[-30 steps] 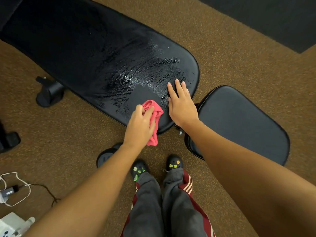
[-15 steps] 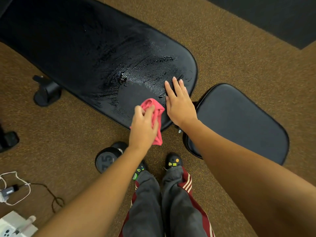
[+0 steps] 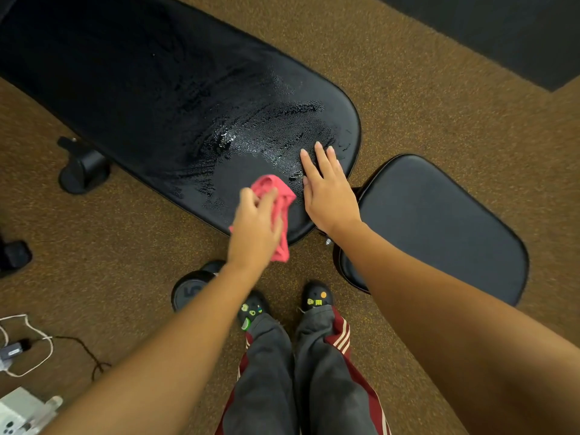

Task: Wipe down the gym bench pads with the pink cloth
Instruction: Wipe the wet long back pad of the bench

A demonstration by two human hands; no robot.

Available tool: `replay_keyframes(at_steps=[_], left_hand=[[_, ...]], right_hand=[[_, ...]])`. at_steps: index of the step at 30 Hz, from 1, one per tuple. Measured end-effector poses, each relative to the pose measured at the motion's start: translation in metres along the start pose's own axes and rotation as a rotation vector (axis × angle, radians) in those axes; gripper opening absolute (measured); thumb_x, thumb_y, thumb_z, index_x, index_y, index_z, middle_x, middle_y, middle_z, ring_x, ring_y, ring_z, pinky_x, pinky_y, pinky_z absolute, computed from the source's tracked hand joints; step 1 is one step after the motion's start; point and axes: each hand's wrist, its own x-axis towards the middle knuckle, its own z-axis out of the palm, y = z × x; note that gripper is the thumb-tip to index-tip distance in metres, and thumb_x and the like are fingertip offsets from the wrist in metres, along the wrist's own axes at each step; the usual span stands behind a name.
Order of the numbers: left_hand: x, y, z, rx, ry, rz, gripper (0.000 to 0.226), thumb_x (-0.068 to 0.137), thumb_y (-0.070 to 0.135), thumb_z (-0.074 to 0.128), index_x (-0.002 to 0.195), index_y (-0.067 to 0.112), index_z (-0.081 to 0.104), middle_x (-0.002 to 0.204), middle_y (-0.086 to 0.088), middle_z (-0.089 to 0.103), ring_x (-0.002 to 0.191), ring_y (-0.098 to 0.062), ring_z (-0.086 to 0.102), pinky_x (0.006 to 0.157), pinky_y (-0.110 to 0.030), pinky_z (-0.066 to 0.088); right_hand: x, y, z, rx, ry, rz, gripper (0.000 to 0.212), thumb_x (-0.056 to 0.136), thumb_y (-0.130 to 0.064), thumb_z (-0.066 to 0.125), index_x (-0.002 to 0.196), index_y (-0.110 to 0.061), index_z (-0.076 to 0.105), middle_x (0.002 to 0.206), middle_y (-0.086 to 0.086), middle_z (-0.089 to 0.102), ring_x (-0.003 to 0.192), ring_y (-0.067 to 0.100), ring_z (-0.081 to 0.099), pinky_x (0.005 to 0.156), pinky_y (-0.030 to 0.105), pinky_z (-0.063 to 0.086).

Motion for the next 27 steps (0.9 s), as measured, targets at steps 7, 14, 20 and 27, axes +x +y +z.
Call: replay_keyframes(at_steps=[7,14,20,27], left_hand=[[0.005,-0.014,-0.009,0.108,-0.065,0.186,0.034,0.085,0.015,0.065,0.116,0.003,0.061,0.090,-0.020,0.049,0.071,-0.033,0.056,0.061,-0.043,0.053],[0.021,-0.032,-0.023,-0.003,0.033,-0.117,0.036,0.089,0.016,0.057,0.124,0.006,0.055,0.102,-0.015,0.041,0.087,-0.028,0.051,0.087,-0.034,0.042],[0.014,0.004,-0.018,-0.449,0.215,-0.369,0.029,0.087,0.024,0.062,0.110,0.006,0.057,0.100,0.000,0.049,0.086,-0.008,0.048,0.081,-0.011,0.033],[0.036,0.032,-0.033,-0.763,0.135,-0.436,0.027,0.098,0.029,0.041,0.081,0.022,0.062,0.076,0.008,0.061,0.073,-0.007,0.055,0.076,-0.034,0.044]], right_hand=[[0.000,0.000,0.000,-0.012,0.003,0.003,0.048,0.101,-0.018,0.034,0.148,-0.010,0.025,0.156,0.016,0.016,0.145,0.034,0.011,0.119,0.039,0.011],[-0.003,-0.007,0.003,0.051,0.057,0.058,0.046,0.101,-0.019,0.035,0.146,-0.010,0.031,0.155,0.017,0.019,0.145,0.034,0.010,0.119,0.041,0.013],[-0.022,-0.057,-0.007,0.672,0.206,0.201,0.041,0.099,-0.028,0.040,0.135,-0.010,0.048,0.142,0.009,0.046,0.137,0.017,0.034,0.114,0.027,0.023],[-0.011,-0.079,-0.021,0.906,0.283,0.297,0.044,0.091,-0.034,0.052,0.132,-0.016,0.049,0.126,0.001,0.058,0.117,0.011,0.053,0.103,0.036,0.041]])
